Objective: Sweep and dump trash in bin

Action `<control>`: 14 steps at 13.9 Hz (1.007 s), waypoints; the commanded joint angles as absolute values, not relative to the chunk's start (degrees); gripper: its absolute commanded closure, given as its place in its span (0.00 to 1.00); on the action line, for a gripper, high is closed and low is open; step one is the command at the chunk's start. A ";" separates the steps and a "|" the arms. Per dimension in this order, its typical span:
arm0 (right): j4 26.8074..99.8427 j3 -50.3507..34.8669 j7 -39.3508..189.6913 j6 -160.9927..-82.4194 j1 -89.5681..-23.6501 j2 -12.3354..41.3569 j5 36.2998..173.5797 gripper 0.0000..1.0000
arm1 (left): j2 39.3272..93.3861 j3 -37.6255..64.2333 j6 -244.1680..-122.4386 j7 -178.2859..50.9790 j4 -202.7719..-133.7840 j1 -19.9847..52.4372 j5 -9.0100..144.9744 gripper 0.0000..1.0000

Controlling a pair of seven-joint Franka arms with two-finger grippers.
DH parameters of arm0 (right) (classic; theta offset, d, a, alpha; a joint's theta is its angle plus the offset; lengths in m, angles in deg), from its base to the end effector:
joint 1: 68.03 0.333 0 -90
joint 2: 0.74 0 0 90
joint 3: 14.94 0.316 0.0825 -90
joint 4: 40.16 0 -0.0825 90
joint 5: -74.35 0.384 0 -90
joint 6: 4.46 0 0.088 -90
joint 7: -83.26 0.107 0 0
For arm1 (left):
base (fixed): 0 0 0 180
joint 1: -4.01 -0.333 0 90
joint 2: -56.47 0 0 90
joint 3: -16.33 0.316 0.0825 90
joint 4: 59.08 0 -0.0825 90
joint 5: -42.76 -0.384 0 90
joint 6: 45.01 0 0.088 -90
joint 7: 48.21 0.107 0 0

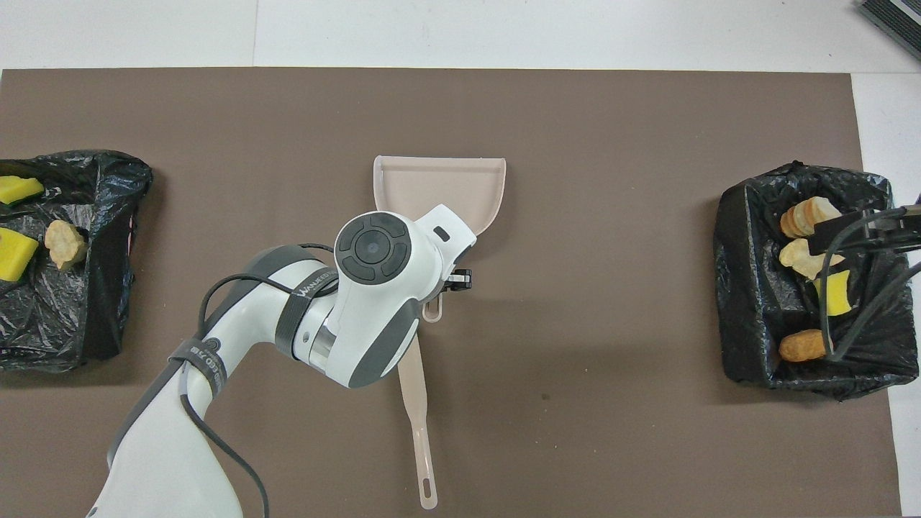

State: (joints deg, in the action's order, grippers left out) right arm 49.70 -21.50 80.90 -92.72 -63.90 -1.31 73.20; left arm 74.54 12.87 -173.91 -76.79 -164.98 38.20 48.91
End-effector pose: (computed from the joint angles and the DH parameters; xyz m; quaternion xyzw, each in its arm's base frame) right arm 0.5478 -0.0258 0.6285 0.9999 -0.0008 -0.0094 0.0091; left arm 0.5048 -0.3901 0.3632 0.9967 -0.0452 0.0074 0.0674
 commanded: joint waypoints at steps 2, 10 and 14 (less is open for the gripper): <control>49.40 -21.45 81.85 -92.00 -64.34 -1.53 74.26 0.00 | 73.44 13.96 -174.74 -78.79 -164.99 38.82 49.88 0.00; 49.40 -21.45 81.85 -92.00 -64.25 -1.53 74.26 0.00 | 61.68 14.84 -164.29 -80.73 -164.11 31.27 49.53 0.00; 49.40 -21.45 81.85 -92.00 -64.26 -1.53 74.26 0.00 | 56.48 14.84 -156.13 -70.84 -164.02 23.46 48.91 0.00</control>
